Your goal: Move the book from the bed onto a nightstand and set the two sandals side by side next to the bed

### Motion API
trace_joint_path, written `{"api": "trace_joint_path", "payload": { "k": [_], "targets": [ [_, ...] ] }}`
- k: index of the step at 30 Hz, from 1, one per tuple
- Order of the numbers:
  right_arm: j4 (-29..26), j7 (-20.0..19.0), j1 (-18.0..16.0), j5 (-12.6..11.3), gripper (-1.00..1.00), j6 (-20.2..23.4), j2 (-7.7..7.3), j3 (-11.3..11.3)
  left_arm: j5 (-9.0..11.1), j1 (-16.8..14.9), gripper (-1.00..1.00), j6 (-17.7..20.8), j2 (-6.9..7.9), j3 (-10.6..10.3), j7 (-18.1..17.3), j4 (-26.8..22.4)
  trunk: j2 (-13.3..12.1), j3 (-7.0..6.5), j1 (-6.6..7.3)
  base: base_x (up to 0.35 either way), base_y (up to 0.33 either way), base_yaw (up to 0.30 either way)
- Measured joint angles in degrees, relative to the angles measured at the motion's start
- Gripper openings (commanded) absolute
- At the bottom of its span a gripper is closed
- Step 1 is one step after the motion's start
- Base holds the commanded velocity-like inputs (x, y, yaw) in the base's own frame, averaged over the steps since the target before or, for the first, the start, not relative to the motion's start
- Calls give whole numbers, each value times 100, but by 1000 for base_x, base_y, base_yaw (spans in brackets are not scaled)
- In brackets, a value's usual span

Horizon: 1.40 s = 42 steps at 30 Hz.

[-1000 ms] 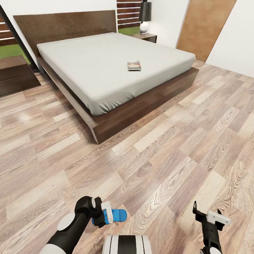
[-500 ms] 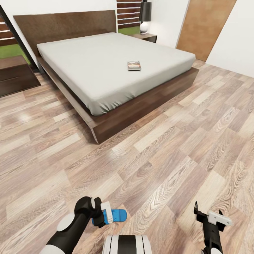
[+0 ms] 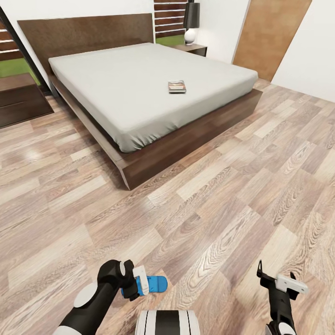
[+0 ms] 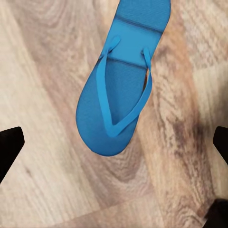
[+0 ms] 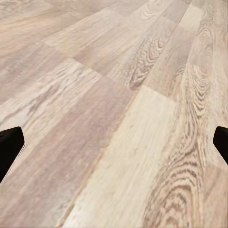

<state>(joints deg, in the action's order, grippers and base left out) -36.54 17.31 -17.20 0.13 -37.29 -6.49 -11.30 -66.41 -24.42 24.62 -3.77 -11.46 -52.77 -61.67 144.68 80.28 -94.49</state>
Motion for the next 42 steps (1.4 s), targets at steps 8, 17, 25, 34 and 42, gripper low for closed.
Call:
{"api": "trace_joint_path", "payload": {
  "k": [8,17,25,34,42],
  "targets": [
    [-56,0,0,0,100,0,0,0,0,1,100,3,9,0,-1,-8,0,0,0,0,0,0],
    [-57,0,0,2,100,0,0,0,0,1,100,12,9,7,-4,-44,0,0,0,0,0,0],
    [-58,0,0,1,100,0,0,8,0,1,100,25,9,9,-26,-282,10,177,-21,0,0,0],
    [-50,0,0,1,100,0,0,9,0,1,100,26,9,9,-27,-300,23,376,-44,0,0,0],
    [-251,-2,0,3,100,0,3,6,0,1,100,26,9,9,-27,-303,33,553,-65,0,0,0]
  ]
}}
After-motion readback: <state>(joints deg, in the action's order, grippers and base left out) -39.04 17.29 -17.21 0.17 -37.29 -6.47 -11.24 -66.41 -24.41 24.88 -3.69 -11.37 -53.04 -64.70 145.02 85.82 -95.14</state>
